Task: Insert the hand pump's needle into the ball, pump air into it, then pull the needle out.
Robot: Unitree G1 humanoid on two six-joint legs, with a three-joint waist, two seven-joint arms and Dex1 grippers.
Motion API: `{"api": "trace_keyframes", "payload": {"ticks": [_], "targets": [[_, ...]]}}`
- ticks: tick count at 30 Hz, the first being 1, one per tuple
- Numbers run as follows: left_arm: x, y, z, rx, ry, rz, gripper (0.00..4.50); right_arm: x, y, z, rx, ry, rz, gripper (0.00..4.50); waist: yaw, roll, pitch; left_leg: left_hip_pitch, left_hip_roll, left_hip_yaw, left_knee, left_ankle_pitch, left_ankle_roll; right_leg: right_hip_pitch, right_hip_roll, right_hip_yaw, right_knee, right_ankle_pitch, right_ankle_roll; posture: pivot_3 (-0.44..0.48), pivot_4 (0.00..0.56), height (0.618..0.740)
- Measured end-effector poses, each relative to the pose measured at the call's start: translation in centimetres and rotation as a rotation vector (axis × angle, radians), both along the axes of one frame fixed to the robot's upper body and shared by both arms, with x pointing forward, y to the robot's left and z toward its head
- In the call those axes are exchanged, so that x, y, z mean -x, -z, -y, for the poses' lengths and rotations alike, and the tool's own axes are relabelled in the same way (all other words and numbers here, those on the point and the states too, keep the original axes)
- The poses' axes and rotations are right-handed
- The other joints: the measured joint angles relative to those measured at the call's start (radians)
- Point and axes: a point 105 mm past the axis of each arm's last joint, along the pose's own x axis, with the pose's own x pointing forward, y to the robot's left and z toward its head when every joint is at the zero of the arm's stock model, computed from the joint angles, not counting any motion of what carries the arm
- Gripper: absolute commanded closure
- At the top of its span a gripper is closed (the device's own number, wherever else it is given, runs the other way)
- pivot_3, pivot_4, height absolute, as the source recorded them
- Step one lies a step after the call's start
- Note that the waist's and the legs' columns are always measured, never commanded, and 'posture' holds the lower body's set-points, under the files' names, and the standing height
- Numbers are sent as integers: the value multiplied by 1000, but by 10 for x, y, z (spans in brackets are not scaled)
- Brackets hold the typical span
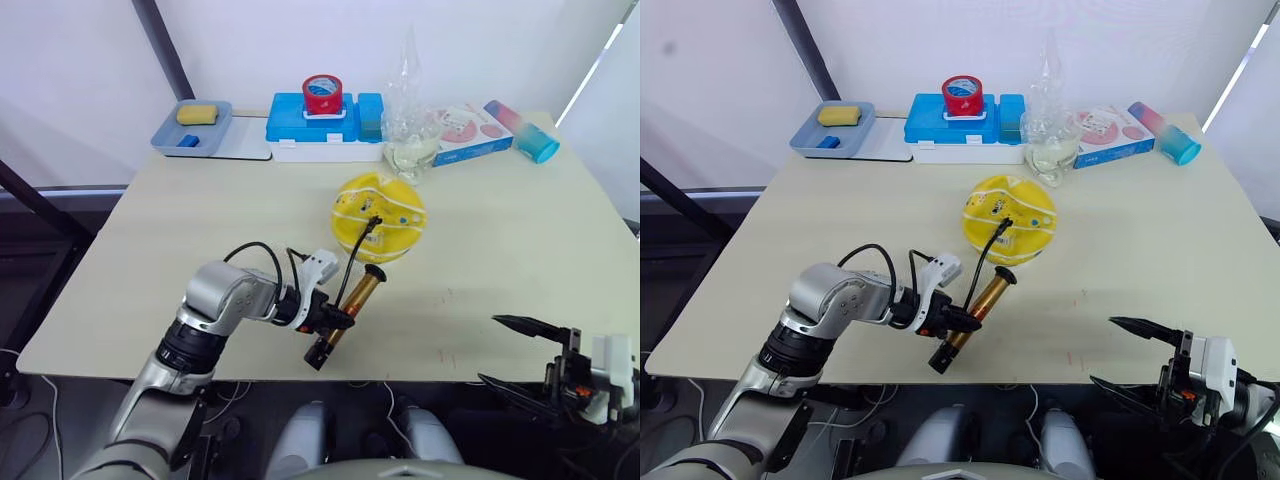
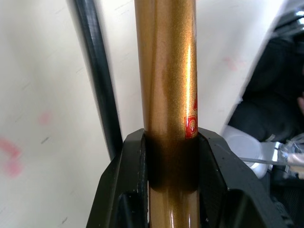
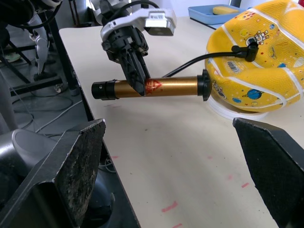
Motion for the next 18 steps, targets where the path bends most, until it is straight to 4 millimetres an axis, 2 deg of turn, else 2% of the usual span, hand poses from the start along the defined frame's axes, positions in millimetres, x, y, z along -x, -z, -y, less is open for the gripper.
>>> {"api": "trace_keyframes", "payload": {"ticks": [10, 18], "targets": [[10, -1, 2, 96, 121, 49, 3591, -1, -4, -2, -24, 0, 0, 0, 0, 0, 0, 0, 0, 0, -4, 2, 3, -1, 0, -1, -1, -1, -2, 0, 150, 737], [27, -1, 6, 257, 255, 150, 3591, -1, -6, -3, -32, -7, 5, 0, 1, 0, 0, -1, 0, -2, -5, 2, 2, -2, -2, 1, -3, -2, -3, 0, 150, 737]]}}
